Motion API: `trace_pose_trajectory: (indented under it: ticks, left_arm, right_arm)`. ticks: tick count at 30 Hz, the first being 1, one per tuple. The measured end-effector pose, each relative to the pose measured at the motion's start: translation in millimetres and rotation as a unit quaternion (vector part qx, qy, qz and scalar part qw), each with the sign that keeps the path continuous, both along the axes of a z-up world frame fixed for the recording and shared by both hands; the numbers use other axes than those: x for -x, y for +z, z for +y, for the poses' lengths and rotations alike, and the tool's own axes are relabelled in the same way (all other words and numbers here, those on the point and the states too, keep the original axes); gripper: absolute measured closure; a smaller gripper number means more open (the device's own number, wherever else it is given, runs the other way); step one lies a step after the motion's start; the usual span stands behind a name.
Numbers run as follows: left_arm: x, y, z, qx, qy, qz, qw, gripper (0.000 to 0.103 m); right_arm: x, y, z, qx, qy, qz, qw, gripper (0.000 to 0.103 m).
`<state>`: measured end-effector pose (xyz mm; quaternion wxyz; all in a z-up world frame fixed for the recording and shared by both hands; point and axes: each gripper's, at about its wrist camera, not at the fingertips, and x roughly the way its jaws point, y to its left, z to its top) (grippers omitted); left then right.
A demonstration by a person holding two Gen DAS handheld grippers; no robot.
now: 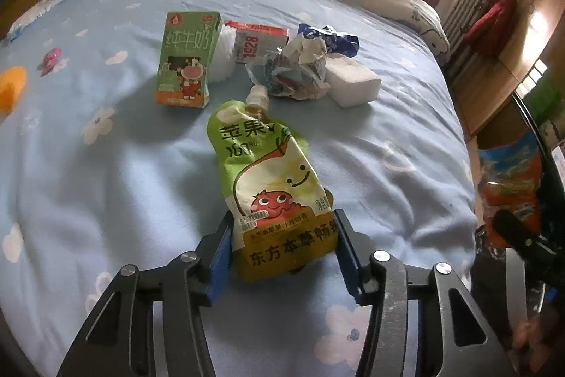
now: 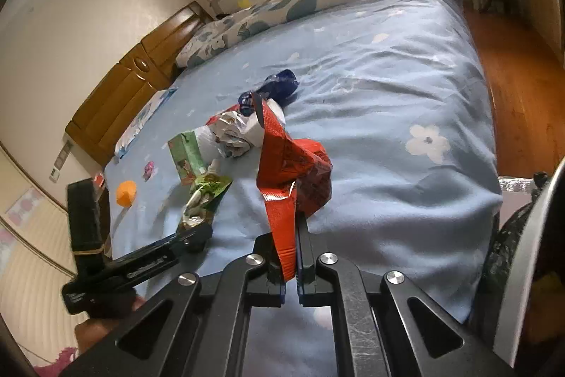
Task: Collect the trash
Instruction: 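Carry the juice pouch and red bag over the bin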
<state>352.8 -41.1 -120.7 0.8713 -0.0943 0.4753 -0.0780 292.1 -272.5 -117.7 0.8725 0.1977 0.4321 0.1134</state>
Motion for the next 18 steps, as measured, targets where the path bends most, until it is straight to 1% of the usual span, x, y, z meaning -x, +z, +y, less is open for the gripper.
trace_pose_trajectory:
  ticks: [8,18]
  left_arm:
    - [36,17,-9,0.007,-0.028,-0.040,0.9988,0.058]
    - [81,43,-39,0.030,-0.092,-0.065,0.9932,0.059]
  right_arm:
    - [24,16,-11,-0.003,-0.009,-0.017,1.000,0.100]
    - [66,30,-43,0.005,-0.041,-0.025,0.999,0.100]
